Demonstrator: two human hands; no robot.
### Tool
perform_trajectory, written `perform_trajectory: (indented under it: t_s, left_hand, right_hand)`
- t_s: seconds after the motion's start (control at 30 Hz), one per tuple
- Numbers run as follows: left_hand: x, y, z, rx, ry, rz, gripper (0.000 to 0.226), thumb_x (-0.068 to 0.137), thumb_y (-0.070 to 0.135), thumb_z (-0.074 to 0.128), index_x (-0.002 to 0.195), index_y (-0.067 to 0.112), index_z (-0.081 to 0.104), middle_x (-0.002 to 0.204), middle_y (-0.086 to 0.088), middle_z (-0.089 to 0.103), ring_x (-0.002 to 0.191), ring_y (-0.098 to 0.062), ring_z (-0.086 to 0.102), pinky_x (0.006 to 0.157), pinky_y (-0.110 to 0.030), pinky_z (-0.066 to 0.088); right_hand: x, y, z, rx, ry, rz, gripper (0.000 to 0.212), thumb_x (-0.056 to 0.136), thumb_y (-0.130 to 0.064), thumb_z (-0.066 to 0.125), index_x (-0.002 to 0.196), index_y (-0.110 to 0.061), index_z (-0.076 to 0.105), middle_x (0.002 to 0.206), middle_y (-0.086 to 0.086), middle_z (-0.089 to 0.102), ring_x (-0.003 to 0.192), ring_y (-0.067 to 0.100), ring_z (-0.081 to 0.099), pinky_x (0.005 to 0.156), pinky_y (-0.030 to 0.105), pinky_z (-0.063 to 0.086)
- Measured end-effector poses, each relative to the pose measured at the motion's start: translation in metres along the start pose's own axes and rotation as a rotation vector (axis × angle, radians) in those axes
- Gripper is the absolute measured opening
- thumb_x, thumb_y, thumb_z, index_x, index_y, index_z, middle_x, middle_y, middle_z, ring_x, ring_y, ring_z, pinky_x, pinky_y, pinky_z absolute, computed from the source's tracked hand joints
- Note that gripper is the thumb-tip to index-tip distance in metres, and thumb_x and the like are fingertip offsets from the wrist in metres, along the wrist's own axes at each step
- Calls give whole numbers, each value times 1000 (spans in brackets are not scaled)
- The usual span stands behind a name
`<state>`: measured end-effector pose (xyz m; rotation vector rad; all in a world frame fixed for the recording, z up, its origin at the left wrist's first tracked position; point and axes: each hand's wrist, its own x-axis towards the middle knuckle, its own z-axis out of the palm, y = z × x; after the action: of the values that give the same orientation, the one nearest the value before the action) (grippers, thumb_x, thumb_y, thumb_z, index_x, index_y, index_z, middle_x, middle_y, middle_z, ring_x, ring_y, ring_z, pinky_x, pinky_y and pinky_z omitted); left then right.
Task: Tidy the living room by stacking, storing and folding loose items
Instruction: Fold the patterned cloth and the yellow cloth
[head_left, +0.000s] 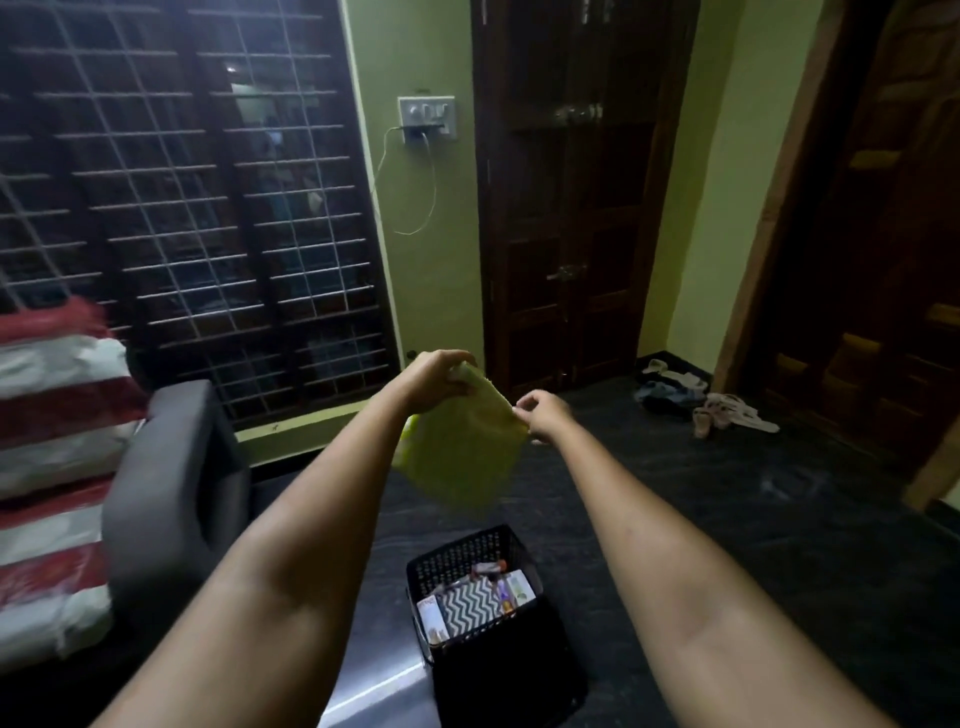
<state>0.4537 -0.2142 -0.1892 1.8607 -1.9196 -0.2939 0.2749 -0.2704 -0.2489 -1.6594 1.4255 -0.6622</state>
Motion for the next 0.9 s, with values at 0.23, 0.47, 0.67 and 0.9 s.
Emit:
perform_trajectory:
  t_s: [0.23,0.47,0.67,0.9]
  left_hand:
    - [32,-5,-12,99,32,-131,47,81,13,72,123,22,52,110,-10,61,97,-29,61,80,-35,51]
    - [63,9,-14,310,-50,-260,31,84,13,69,103,37,67,109,-1,61,90,-19,60,75,-30,50]
    - [73,12,-3,353,-59,-352,27,81,16,73,104,28,68,108,-3,63,95,-23,62,78,-33,51]
    - [85,27,-10,434,-130,-309,32,80,13,73,109,25,69,111,-1,66,97,-20,62,84,-36,52]
  right_hand:
    - [66,3,-3,90,-256,129,23,86,4,53,68,-9,50,67,11,50,43,12,54,43,20,43]
    - [96,-2,-16,32,-535,309,28,91,-7,37,65,-15,41,38,-2,46,51,10,47,50,25,41]
    - [130,3,-23,-309,-540,-63,13,82,-13,47,73,-15,56,70,2,54,69,22,51,56,27,30]
    - [137,-8,-16,-50,-866,-350,13,89,-14,64,101,-10,65,93,2,64,82,11,58,65,17,46]
